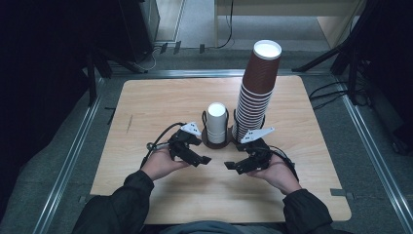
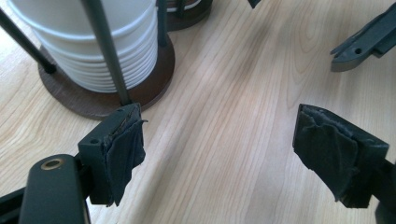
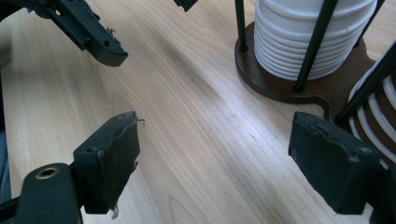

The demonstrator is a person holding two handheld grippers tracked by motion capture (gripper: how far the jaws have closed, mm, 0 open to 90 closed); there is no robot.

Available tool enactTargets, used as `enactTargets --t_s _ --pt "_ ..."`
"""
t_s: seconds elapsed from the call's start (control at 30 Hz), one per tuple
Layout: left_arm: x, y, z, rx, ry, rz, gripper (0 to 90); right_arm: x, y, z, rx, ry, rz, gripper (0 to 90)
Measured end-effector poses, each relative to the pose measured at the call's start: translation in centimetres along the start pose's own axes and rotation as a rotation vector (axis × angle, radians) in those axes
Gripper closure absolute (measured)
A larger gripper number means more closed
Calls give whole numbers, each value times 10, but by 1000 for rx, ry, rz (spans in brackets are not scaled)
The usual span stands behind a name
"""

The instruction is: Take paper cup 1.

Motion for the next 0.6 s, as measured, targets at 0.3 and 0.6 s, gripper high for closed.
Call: enactTargets --t_s 0.3,0.6 --pt "-4 5 0 11 15 -1 165 2 -2 1 -18 22 34 275" --pt "-7 11 0 25 25 -3 165 2 -2 0 -13 21 46 371"
Point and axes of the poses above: each handheld gripper's, and its own axes: y roughly backward along the jaws, z roughly out of its underside, x roughly to its right, the point moved 6 cm from there along -y, roughly forward along the jaws, and after that the axes turned 11 degrees about z, right-handed, at the moved point
